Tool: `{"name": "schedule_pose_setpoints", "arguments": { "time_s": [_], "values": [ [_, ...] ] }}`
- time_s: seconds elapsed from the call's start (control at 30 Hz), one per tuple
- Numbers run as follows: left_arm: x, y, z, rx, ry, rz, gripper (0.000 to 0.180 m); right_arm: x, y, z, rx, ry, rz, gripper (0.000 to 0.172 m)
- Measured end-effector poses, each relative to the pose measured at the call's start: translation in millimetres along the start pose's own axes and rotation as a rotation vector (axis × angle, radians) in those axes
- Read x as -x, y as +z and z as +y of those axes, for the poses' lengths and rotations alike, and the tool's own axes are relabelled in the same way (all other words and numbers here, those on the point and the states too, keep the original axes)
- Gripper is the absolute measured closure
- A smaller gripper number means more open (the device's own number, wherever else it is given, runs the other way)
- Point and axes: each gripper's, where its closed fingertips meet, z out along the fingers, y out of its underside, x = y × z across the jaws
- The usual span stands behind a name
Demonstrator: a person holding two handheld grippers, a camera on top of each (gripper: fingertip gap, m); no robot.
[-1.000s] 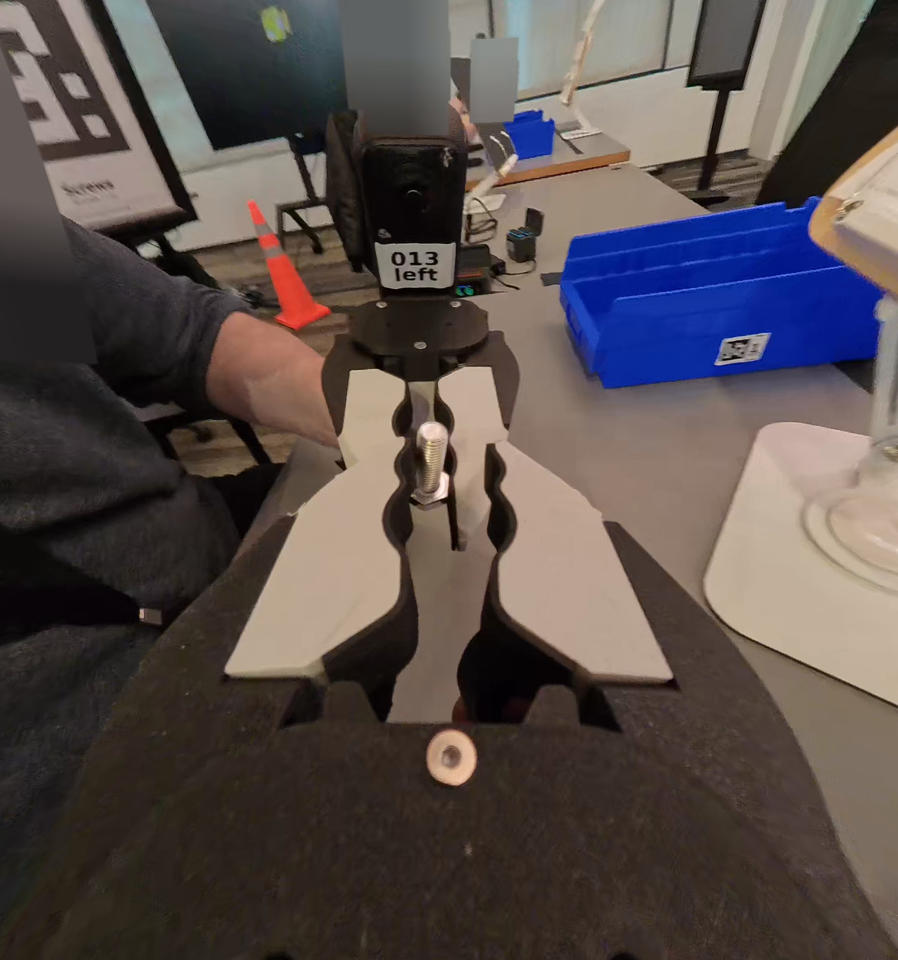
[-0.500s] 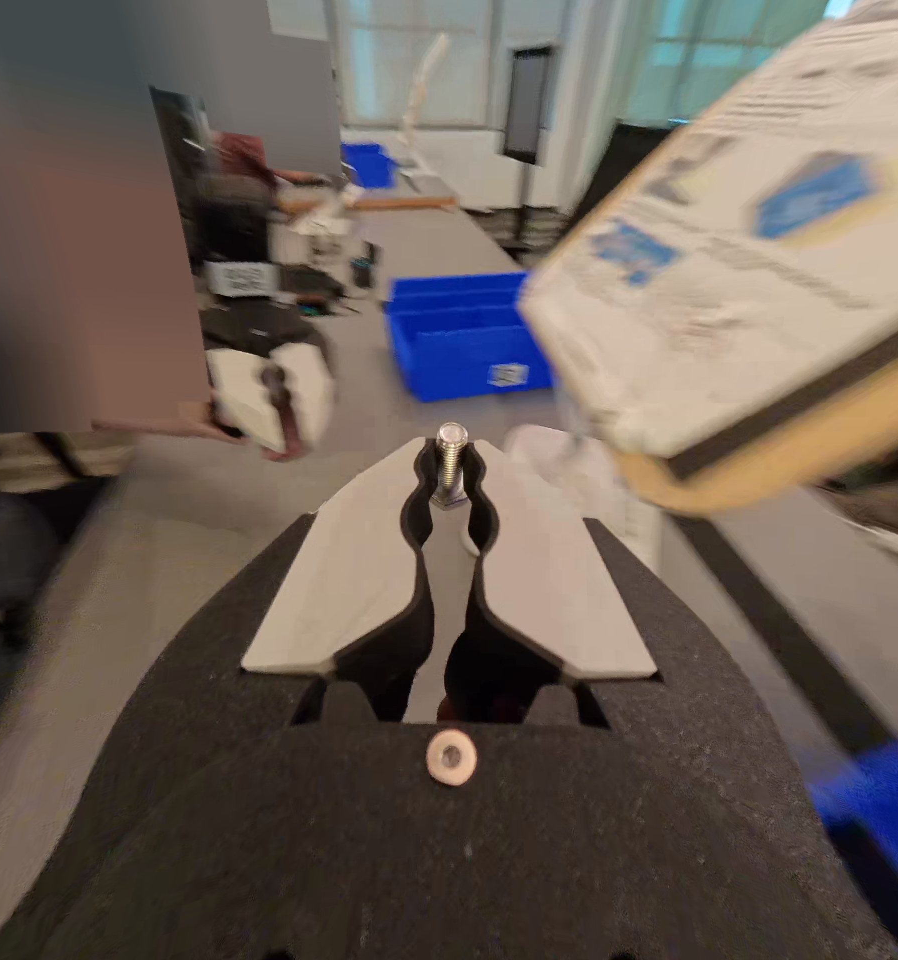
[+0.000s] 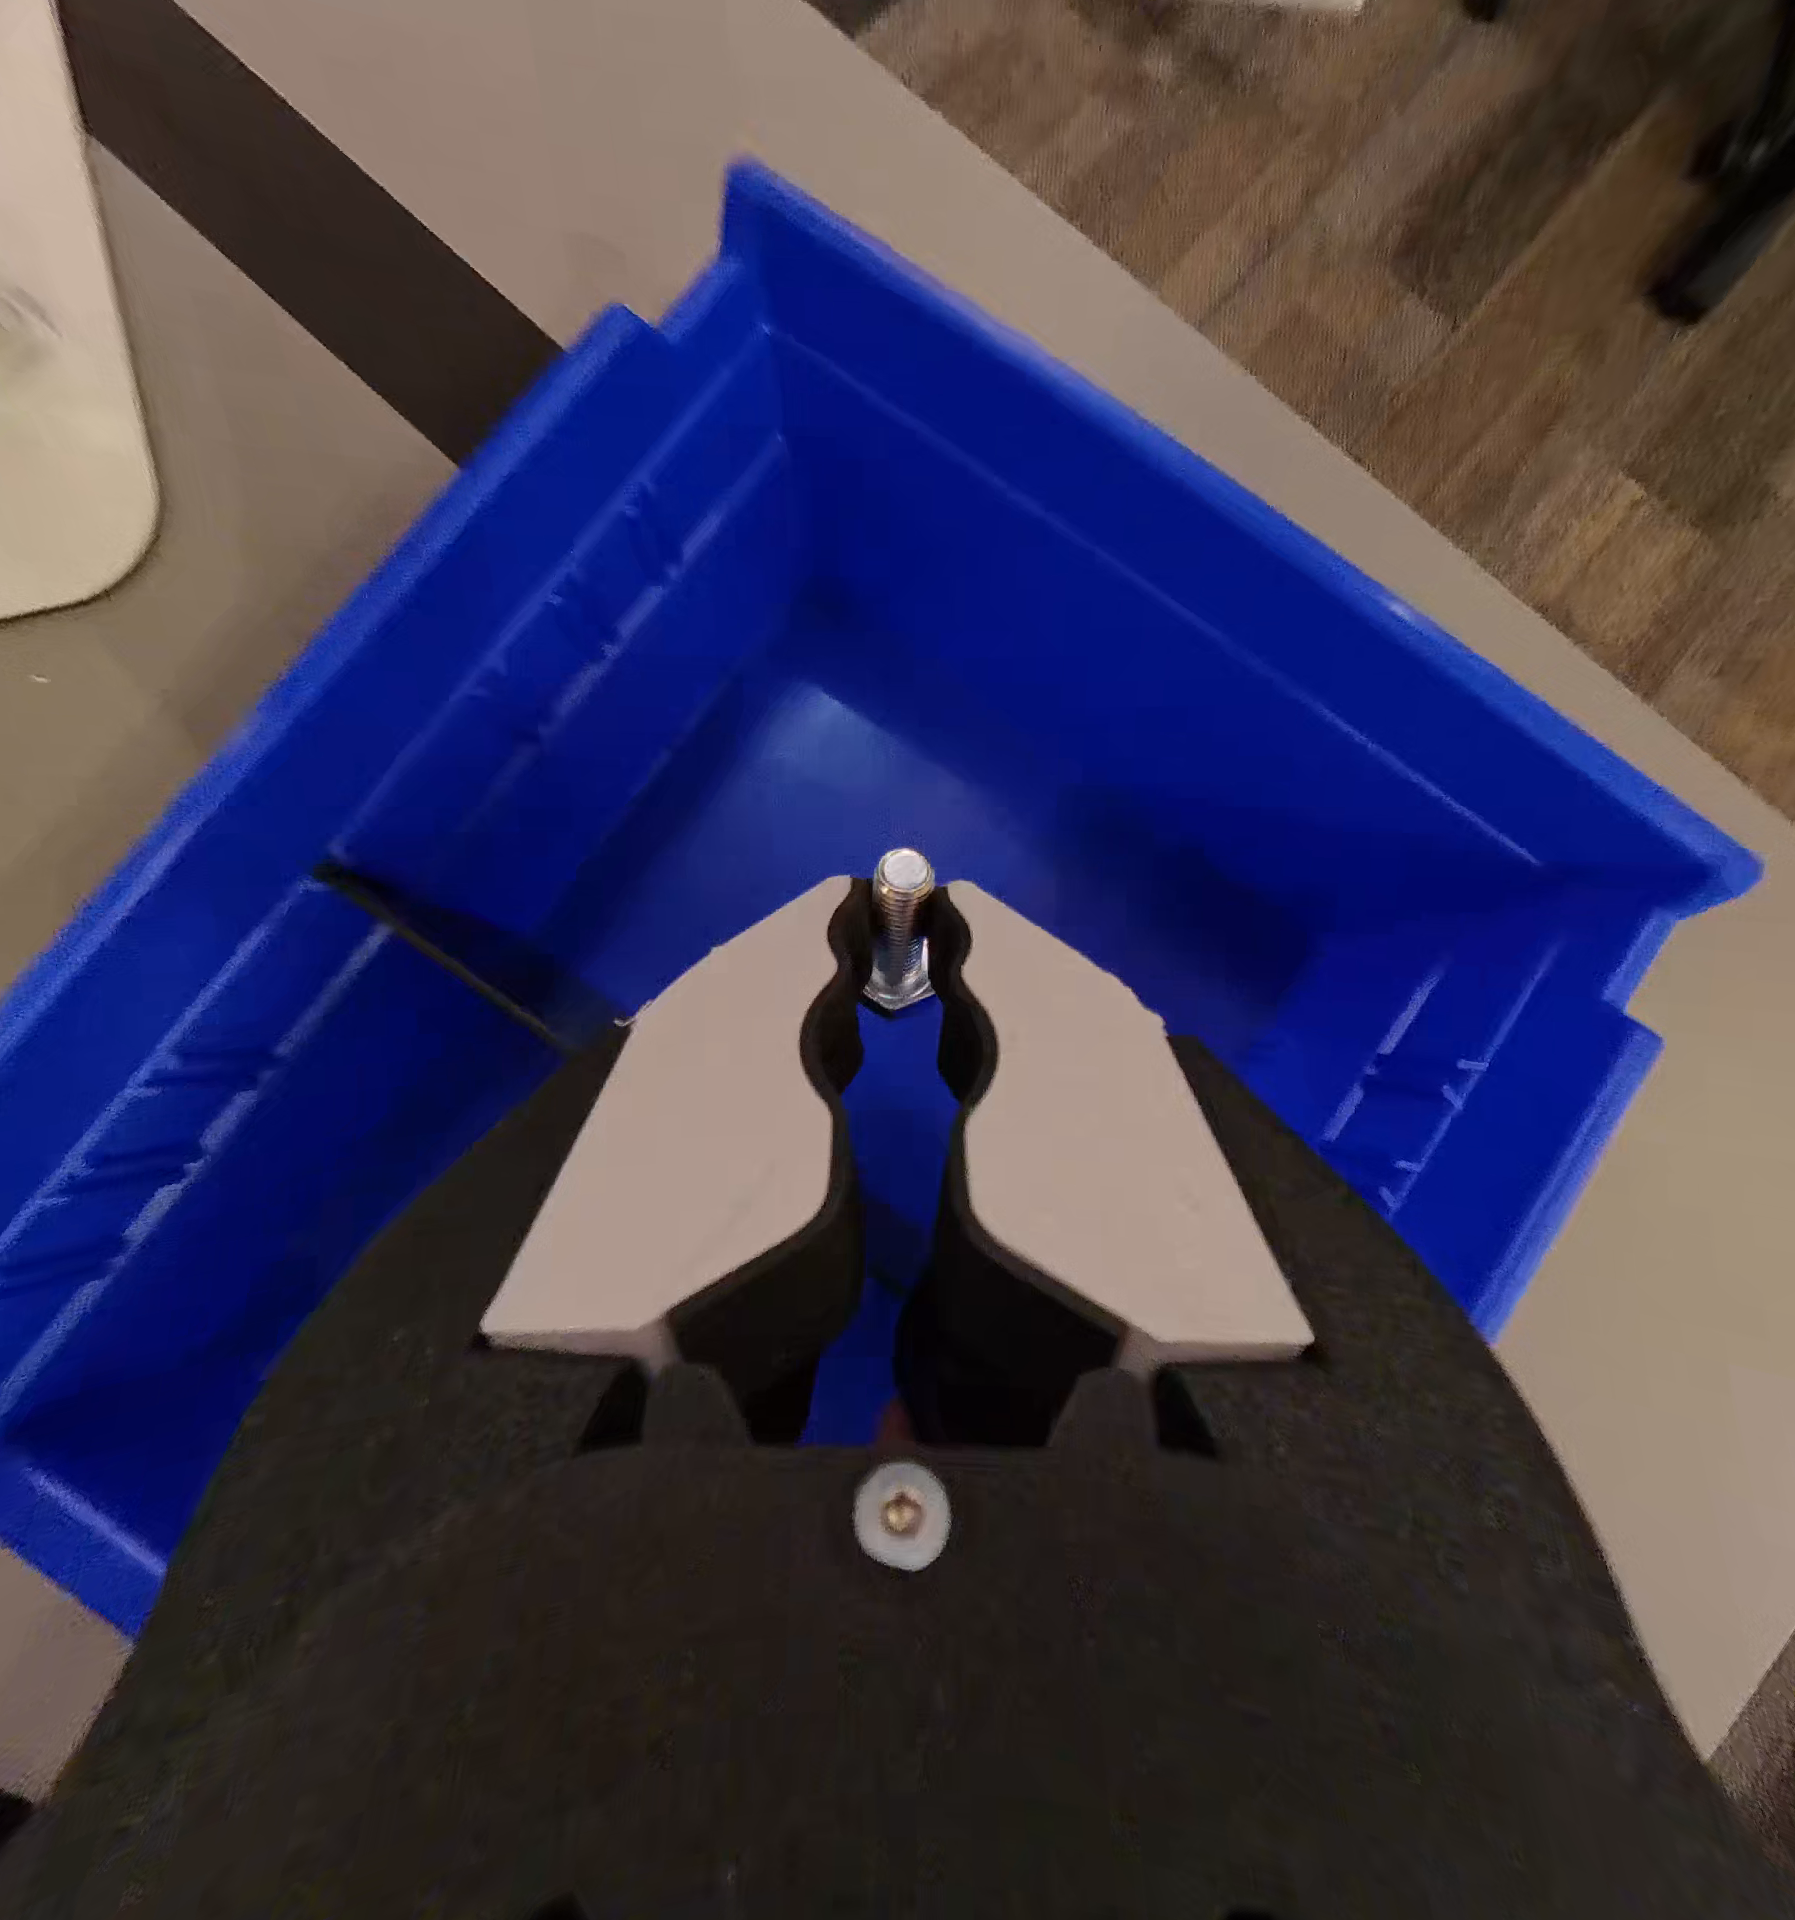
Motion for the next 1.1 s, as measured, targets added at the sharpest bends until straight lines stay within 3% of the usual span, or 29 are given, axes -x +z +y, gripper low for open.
{"name": "schedule_pose_setpoints", "arguments": {
  "time_s": [0.1, 0.23, 0.43, 0.57, 0.63, 0.83, 0.93, 1.1],
  "values": [
    [9, -10, -2, 0.004, 0.008, -0.047, 0.152, -7, 8, 5, 0.026, 0.034, 0.01, 0.148],
    [34, -32, -8, 0.007, 0.028, -0.166, 0.153, -2, -9, -6, -0.047, -0.017, 0.075, 0.149],
    [101, -92, -35, 0.004, 0.088, -0.45, 0.153, 77, -61, -38, -0.315, -0.165, 0.039, 0.152],
    [167, -123, -37, 0.142, 0.117, -0.64, 0.151, 142, -92, -49, -0.495, -0.25, -0.007, 0.155],
    [201, -129, -27, 0.231, 0.066, -0.688, 0.152, 168, -97, -48, -0.529, -0.274, -0.034, 0.156],
    [299, -120, 39, 0.544, -0.197, -0.774, 0.142, 215, -80, -43, -0.552, -0.319, -0.091, 0.156],
    [322, -106, 67, 0.609, -0.411, -0.749, 0.142, 229, -70, -39, -0.545, -0.325, -0.136, 0.156],
    [349, -98, 79, 0.658, -0.522, -0.79, 0.137, 235, -61, -33, -0.547, -0.327, -0.16, 0.157]
  ]
}}
